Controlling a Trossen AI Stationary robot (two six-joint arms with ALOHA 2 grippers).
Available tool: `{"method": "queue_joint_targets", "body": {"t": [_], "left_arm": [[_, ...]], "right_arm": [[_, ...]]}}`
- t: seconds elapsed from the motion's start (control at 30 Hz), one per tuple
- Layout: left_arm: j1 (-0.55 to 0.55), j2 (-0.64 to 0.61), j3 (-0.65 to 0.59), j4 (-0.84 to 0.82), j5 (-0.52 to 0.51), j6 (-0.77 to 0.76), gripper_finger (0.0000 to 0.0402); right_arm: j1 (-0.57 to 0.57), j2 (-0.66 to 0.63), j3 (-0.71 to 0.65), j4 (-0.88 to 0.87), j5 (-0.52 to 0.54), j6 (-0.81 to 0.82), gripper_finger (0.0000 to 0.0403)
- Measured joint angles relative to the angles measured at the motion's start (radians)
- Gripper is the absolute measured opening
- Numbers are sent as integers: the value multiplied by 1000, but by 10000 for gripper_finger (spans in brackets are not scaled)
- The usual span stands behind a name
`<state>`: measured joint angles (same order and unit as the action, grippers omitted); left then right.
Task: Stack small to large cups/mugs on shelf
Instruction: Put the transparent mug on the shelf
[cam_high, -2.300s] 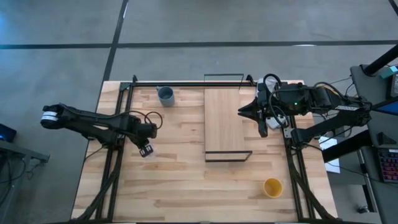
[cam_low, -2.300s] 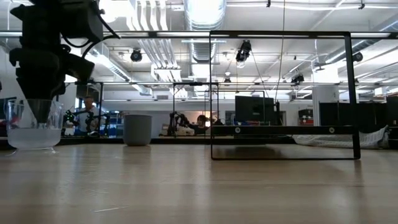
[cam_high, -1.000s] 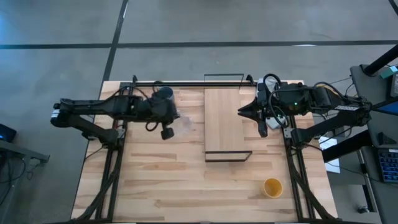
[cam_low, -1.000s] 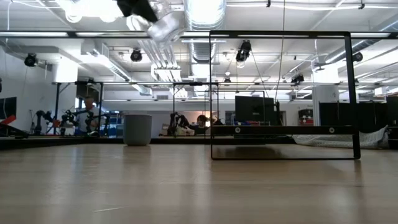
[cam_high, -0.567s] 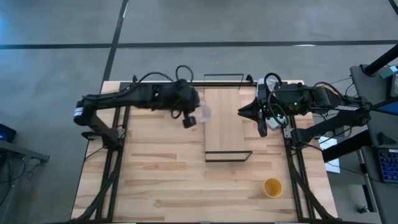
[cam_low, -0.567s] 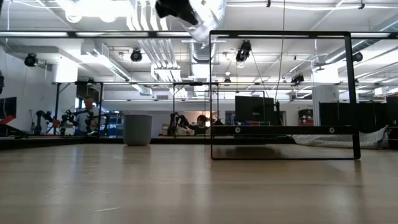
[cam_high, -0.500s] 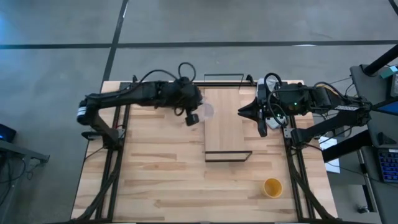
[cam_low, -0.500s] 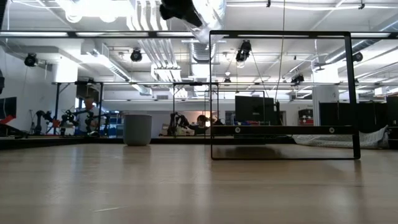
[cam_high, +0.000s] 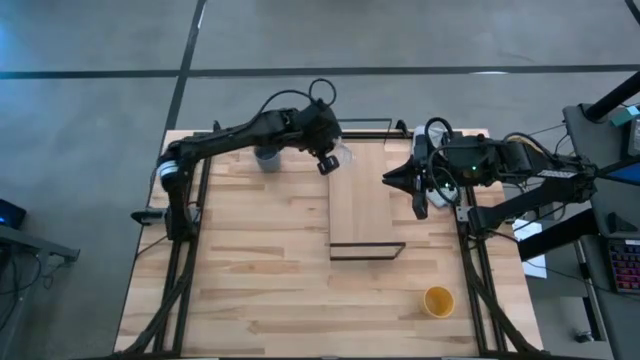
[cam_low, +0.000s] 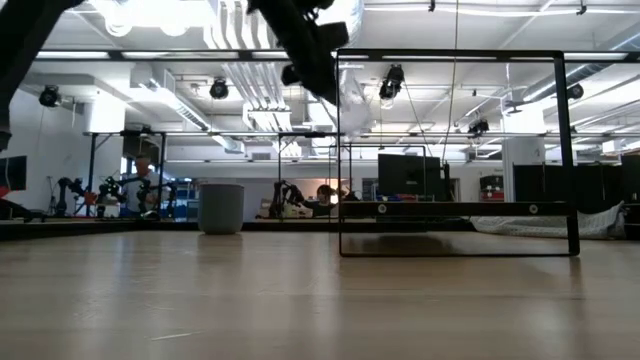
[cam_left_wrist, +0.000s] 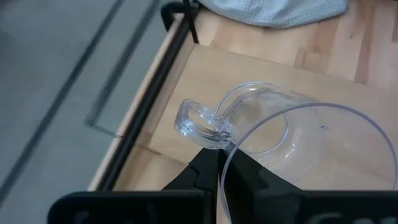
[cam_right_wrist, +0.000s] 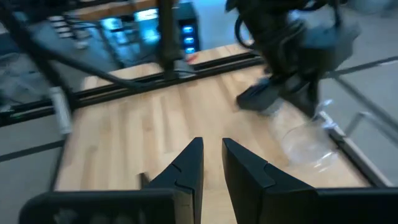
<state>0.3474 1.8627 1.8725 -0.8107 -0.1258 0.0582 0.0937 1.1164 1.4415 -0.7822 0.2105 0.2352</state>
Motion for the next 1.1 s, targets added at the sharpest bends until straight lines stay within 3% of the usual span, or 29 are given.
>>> {"method": "queue_joint_targets", "body": {"t": [0.17, 0.33, 0.63, 0.77, 0.93, 1.1], "left_arm": [[12, 67, -1, 101, 38, -2, 0], [15, 114, -1, 180, 51, -36, 0], [24, 143, -2, 217, 89, -53, 0], [29, 143, -2, 231, 105, -53, 0], [40, 141, -2, 231, 150, -99, 0], [47, 141, -3, 230, 151, -157, 0]], "right_arm": [[0, 0, -33, 2, 187, 11, 54], [-19, -3, -105, 2, 397, 131, 54], [-159, -48, -320, 38, 336, 381, 54], [-232, -99, -466, 220, 285, 412, 54], [-336, -142, -640, 528, 126, 448, 54], [-395, -138, -725, 602, 44, 530, 54]]}}
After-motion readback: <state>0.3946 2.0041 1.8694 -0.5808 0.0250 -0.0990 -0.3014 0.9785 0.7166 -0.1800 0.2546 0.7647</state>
